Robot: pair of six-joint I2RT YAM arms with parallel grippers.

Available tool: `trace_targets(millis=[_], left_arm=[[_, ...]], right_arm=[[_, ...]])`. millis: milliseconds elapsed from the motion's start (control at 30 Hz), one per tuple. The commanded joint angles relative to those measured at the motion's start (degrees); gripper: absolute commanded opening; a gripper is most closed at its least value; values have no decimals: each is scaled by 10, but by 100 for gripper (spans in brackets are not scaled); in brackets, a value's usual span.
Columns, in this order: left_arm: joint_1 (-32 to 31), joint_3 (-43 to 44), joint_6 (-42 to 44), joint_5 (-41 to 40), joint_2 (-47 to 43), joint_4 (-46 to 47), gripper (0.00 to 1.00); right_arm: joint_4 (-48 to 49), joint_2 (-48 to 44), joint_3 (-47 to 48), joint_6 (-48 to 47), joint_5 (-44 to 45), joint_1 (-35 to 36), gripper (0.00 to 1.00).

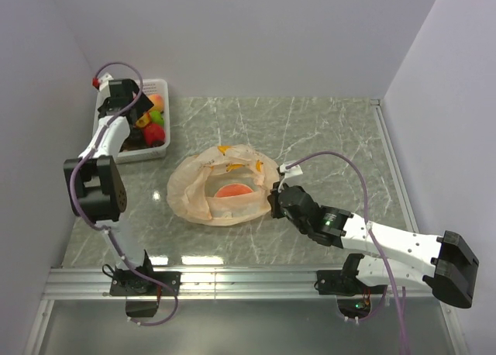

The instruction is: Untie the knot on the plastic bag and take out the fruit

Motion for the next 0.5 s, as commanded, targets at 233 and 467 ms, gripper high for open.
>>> trace_targets(millis=[233, 467], left_arm=[[-142, -232, -18, 50, -317, -22, 97], [-414, -376, -39, 52, -428, -10, 67]], right_arm=[[-5, -10, 19, -15, 34, -1, 0], [2, -24, 2, -2, 47, -4, 0]])
